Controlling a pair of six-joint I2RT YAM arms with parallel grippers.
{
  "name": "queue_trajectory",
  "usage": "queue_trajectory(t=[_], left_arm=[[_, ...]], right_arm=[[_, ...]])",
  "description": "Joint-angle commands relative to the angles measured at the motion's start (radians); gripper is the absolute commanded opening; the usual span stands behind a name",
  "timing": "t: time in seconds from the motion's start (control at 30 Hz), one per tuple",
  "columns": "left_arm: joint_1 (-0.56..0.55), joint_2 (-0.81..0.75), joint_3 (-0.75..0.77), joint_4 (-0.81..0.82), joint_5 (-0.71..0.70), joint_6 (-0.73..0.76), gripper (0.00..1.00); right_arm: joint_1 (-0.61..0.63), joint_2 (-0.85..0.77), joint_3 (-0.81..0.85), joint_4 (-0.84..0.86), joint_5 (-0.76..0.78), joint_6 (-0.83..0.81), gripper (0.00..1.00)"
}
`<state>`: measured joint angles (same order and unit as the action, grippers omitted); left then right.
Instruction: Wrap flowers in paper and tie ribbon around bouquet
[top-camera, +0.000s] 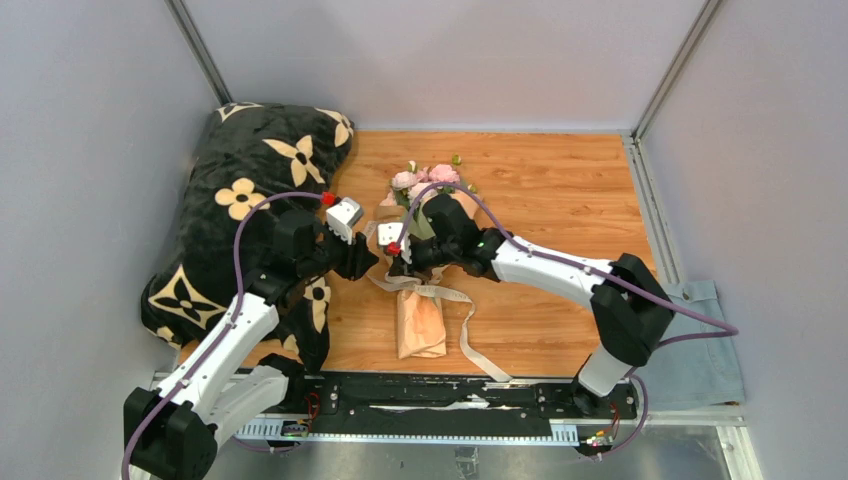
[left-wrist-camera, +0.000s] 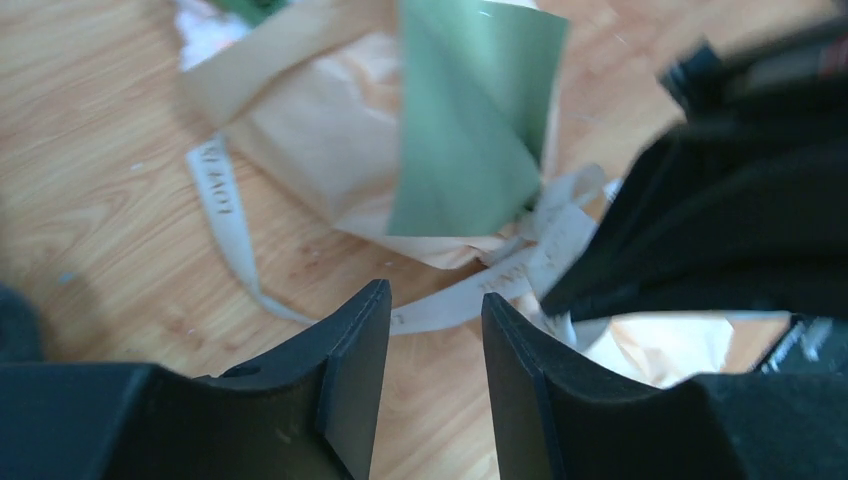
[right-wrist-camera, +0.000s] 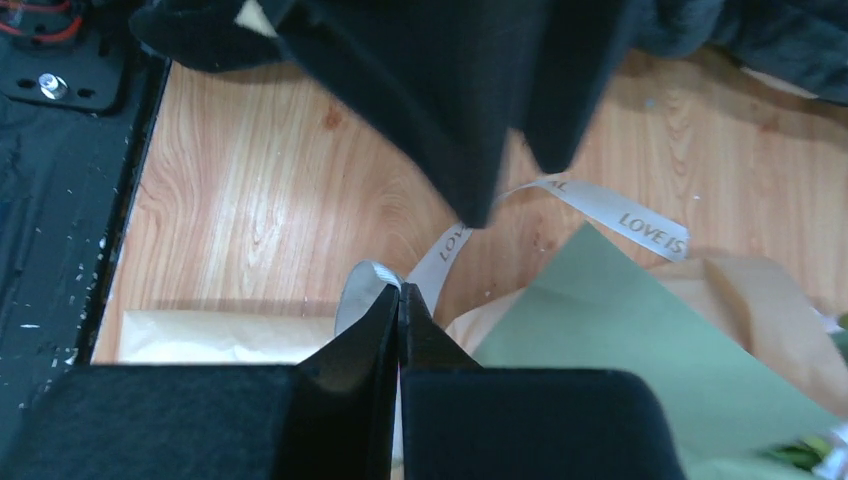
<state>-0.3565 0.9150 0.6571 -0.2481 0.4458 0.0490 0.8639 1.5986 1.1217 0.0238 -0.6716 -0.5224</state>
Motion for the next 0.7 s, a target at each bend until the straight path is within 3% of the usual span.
queue_trajectory(t=[0.0, 0.07, 0.2, 0.33, 0.5, 0.67], left_arm=[[0.061, -0.031, -0.024, 0.108, -0.150, -0.153, 0.47], [0.074, -0.034, -0.036, 0.107, -0.203, -0.146, 0.48], [0.077, -0.034, -0.051, 0.134, -0.255, -0.096, 0.54], [0.077, -0.042, -0.056, 0.176, -0.120, 0.053, 0.54], [0.073, -0.031, -0.037, 0.114, 0.132, 0.304, 0.48], [-0.046, -0.031, 0.004, -0.022, 0.127, 0.549, 0.42]], right_arm=[[0.062, 0.085, 0.064, -0.115, 0.084, -0.114, 0.05], [0.091, 0.113, 0.094, -0.159, 0.116, -0.138, 0.16], [0.104, 0.120, 0.143, -0.227, 0.164, -0.130, 0.47], [0.104, 0.051, 0.155, -0.268, 0.175, -0.121, 0.70], [0.100, -0.051, 0.141, -0.317, 0.107, -0.122, 0.74], [0.000, -0.186, 0.070, -0.296, 0.081, 0.038, 0.73]])
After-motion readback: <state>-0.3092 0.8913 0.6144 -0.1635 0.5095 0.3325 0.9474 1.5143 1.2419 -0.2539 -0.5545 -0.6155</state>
